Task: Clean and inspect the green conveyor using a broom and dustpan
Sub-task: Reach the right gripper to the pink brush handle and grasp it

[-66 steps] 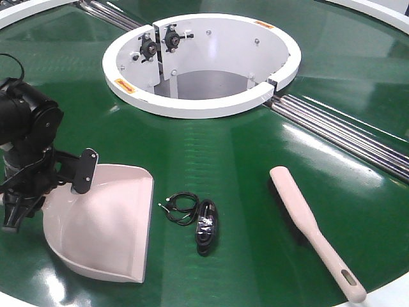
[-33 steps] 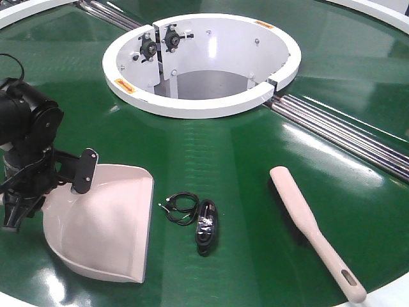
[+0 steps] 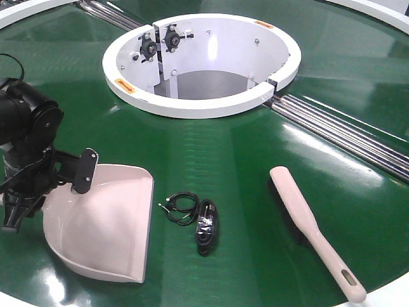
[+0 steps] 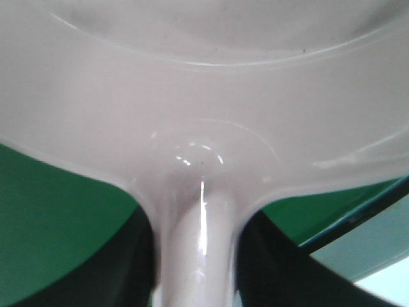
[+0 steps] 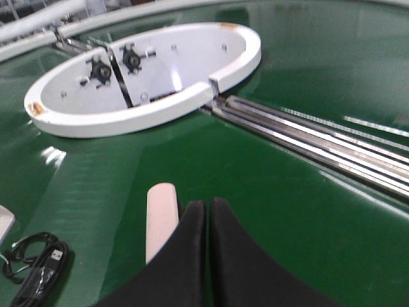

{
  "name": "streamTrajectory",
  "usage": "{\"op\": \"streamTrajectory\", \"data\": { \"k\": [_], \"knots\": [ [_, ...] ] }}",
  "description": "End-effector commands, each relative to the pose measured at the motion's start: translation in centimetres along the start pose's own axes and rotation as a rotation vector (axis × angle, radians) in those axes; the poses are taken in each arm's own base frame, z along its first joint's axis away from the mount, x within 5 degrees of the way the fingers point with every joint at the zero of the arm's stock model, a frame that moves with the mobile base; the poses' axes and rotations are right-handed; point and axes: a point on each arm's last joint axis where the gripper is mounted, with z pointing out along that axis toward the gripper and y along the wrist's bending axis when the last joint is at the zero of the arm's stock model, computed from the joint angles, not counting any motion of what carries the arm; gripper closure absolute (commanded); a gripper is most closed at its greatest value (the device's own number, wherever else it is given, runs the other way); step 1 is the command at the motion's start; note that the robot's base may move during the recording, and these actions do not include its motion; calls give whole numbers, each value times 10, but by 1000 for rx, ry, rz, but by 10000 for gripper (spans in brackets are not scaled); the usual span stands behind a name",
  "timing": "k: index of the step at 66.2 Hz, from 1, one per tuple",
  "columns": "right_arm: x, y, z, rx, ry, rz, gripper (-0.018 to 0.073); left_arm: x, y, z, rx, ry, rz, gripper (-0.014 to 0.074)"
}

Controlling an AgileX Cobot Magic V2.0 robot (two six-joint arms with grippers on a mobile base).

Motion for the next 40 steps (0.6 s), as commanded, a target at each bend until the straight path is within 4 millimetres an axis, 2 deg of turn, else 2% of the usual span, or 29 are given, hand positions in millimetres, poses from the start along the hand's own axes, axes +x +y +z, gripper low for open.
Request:
{"op": "streamTrajectory", "data": {
  "k": [1,10,16,29,34,40],
  "knots": [
    [-17,3,6,-13,-37,21,568,7,-2,-19,-34,5,-19,603],
    [-19,2,19,12,44,-23,549,7,-2,-19,-34,5,-19,603],
    [-23,3,27,25,151,-50,489,7,-2,-19,-34,5,-19,603],
    [-35,7,45,33,400,-98,225,7,-2,-19,-34,5,-19,603],
    [-44,10,48,10,431,-130,118,7,-2,-19,-34,5,-19,603],
    [-53,14,52,-26,451,-154,39,7,-2,-19,-34,5,-19,603]
  ]
}}
